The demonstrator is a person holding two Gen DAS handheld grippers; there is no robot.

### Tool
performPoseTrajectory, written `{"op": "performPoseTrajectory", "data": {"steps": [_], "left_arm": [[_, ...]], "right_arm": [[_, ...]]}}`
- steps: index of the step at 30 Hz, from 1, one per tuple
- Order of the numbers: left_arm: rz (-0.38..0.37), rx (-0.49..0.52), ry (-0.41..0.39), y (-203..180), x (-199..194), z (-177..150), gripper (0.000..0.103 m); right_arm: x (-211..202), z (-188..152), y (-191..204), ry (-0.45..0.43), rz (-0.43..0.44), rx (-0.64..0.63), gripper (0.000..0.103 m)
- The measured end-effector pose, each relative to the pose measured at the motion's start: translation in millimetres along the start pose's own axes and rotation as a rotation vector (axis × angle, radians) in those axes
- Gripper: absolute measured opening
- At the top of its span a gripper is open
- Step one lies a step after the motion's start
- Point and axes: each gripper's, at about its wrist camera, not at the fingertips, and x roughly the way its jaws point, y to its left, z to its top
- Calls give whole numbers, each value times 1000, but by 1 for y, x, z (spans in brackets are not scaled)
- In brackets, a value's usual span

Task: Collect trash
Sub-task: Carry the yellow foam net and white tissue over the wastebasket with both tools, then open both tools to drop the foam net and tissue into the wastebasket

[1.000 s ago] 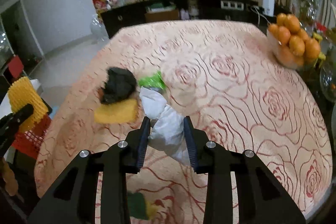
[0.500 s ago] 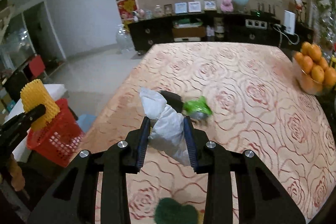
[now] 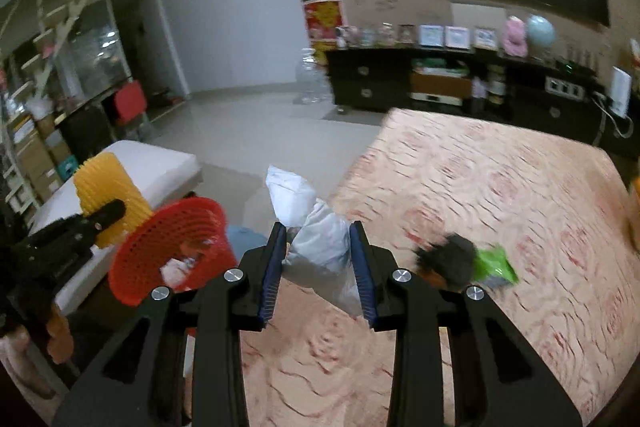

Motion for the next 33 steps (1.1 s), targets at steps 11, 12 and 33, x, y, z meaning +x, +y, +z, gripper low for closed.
{"op": "performPoseTrajectory", "data": {"steps": [11, 12, 33], "left_arm": [[99, -47, 12, 39, -1, -1, 12], [110, -52, 15, 42, 0, -1, 12], [123, -54, 134, 58, 52, -21, 13]], "right_arm": [[31, 37, 82, 20, 215, -124, 32], [35, 38, 87, 28, 235, -130, 32], [106, 21, 106, 207, 347, -51, 32]]}}
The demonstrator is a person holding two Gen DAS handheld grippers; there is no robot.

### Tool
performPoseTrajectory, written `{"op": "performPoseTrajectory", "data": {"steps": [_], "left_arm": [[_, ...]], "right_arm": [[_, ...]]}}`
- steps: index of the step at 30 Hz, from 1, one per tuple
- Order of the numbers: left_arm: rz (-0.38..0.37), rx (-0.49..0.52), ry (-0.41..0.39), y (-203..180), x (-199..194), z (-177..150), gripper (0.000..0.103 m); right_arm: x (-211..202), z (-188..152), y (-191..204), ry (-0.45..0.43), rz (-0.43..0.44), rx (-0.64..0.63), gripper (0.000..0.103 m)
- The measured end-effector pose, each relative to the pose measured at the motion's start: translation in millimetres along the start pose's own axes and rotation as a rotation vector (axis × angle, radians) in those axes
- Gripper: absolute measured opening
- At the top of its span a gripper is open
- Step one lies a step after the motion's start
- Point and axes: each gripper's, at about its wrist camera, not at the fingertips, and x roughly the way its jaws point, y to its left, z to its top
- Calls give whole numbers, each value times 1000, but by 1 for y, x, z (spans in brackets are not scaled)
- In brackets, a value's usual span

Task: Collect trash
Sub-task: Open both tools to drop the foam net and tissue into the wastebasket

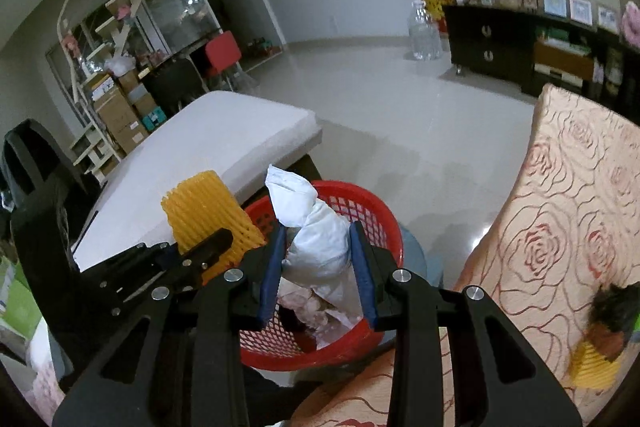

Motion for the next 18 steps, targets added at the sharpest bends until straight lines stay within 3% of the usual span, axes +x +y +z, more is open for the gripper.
{"op": "performPoseTrajectory", "data": {"steps": [13, 18], "left_arm": [[-15, -6, 48, 4, 23, -2, 13], [-21, -18, 54, 4, 24, -4, 17]], "right_arm": [[22, -4, -2, 42, 27, 36, 34], [22, -4, -7, 42, 51, 68, 51]]}}
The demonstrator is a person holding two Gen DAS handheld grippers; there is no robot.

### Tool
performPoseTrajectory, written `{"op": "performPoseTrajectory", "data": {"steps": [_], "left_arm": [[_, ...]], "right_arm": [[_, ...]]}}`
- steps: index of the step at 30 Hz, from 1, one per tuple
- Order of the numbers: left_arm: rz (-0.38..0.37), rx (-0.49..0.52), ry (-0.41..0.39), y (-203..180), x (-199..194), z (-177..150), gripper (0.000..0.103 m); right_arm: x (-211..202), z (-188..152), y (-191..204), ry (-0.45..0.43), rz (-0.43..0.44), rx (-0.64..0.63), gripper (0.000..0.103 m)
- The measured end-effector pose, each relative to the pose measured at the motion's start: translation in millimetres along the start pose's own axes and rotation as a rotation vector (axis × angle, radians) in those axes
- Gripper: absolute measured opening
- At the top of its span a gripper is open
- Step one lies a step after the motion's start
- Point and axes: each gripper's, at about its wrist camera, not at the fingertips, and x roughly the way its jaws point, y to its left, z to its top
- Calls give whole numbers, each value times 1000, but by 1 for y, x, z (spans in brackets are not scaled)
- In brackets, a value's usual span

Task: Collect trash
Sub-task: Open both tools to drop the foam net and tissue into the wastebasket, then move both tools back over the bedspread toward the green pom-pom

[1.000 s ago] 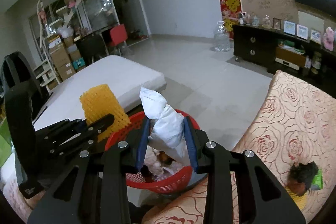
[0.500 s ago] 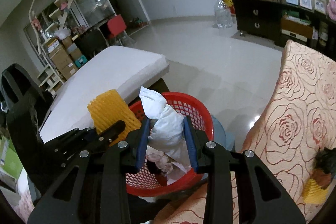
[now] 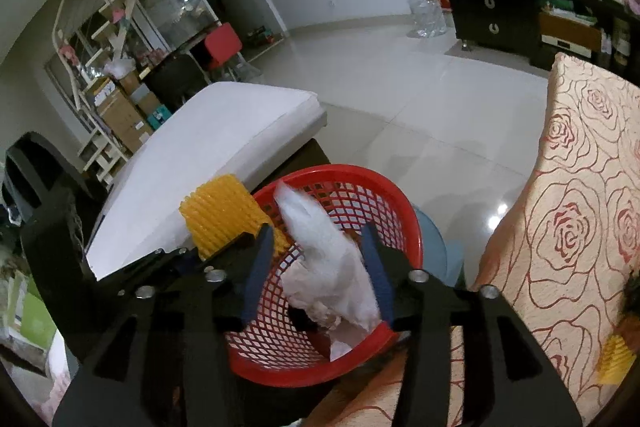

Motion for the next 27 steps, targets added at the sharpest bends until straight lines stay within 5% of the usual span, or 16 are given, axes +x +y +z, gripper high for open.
{"op": "performPoseTrajectory", "data": {"steps": [11, 27], "left_arm": [[-9, -12, -44, 4, -6, 0, 71], [-27, -34, -102, 6, -19, -2, 81]], "right_arm": [[-21, 3, -8, -46, -14, 24, 54], [-65, -3, -24, -157, -175, 3, 68]]}}
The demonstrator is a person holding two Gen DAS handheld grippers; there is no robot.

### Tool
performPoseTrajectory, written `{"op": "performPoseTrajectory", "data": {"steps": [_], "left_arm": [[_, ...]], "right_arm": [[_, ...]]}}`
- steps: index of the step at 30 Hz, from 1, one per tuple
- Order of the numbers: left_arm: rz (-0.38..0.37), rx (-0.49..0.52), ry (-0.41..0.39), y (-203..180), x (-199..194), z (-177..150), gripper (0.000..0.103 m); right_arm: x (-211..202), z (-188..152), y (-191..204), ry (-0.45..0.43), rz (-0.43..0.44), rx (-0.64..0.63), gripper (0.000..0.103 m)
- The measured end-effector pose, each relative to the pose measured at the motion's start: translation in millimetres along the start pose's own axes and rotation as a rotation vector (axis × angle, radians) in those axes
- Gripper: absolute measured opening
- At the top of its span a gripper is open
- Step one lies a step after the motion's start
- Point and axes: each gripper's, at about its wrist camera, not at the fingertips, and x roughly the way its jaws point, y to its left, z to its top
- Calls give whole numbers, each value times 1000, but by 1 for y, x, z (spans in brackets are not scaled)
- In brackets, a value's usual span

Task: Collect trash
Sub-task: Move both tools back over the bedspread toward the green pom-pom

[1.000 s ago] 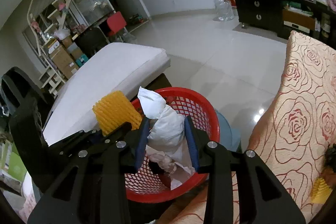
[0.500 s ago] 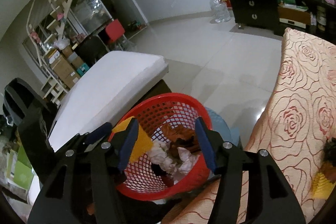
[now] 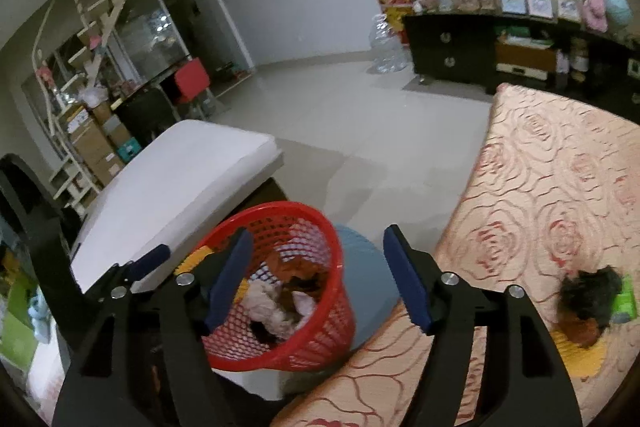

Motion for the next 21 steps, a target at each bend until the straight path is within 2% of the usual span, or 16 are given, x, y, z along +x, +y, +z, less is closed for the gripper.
{"op": "performPoseTrajectory", "data": {"steps": [11, 21], "left_arm": [[-47, -37, -46, 6, -15, -2, 81], [-113, -16, -58, -9, -21, -6, 81]], "right_arm": [[-42, -14, -46, -57, -142, 29, 69], [-100, -68, -109, -78, -302, 153, 70]]}}
